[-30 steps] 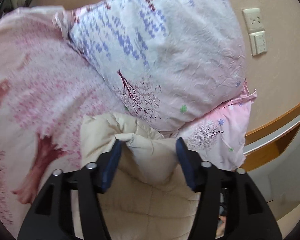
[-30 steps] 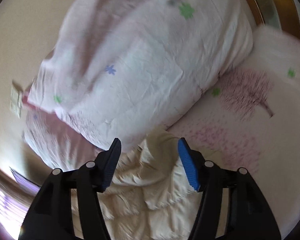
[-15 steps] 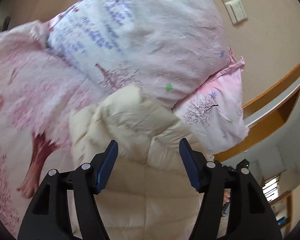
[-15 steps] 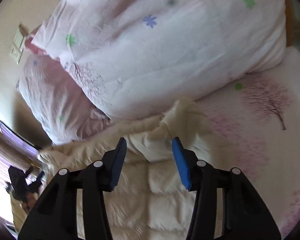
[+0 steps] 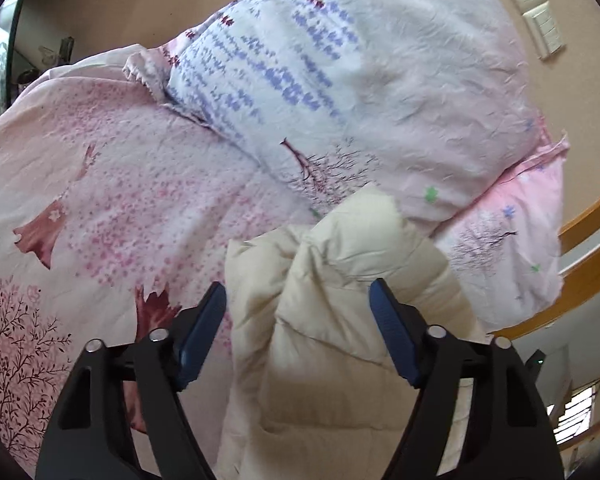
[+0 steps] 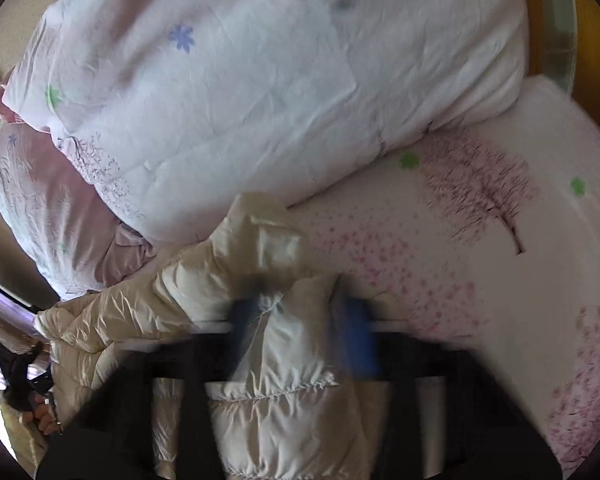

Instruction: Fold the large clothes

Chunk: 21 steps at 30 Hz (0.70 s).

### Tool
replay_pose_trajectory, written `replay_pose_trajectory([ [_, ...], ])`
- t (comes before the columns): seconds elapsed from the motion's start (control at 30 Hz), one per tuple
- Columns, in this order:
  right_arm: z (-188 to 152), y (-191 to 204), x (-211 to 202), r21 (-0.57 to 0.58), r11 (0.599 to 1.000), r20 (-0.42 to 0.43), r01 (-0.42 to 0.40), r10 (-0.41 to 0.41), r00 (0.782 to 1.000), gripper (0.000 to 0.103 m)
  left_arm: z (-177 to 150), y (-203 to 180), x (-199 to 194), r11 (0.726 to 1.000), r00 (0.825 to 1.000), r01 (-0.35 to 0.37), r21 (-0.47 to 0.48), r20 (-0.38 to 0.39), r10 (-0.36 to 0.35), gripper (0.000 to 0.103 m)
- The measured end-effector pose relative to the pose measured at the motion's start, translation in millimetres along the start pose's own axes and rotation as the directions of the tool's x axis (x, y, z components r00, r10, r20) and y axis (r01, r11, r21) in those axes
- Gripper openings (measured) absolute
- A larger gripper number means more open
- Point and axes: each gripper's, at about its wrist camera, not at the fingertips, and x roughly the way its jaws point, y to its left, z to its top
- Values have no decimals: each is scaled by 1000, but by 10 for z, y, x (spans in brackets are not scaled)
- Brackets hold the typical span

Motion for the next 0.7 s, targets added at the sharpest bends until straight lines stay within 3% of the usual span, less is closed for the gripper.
replay_pose_trajectory([
  [0.1, -43, -24, -107, 29, 999, 64, -34, 32, 997, 7, -42, -20, 108, 1000, 999, 9, 2, -44, -9, 39],
  [0.3, -105, -84, -207, 38, 998, 92, 48, -51, 994, 6, -124, -112, 186, 995, 996, -72, 71, -48, 76, 17],
  [0.57, -209, -54, 190, 37, 980, -30, 198, -197, 980, 6, -198, -138, 267, 972, 978, -204, 113, -28, 208, 8],
  [0.7, -263, 14, 140, 16, 968, -24, 249, -248, 968, 7, -229, -200, 225, 963, 973, -226, 145, -14, 230, 8],
])
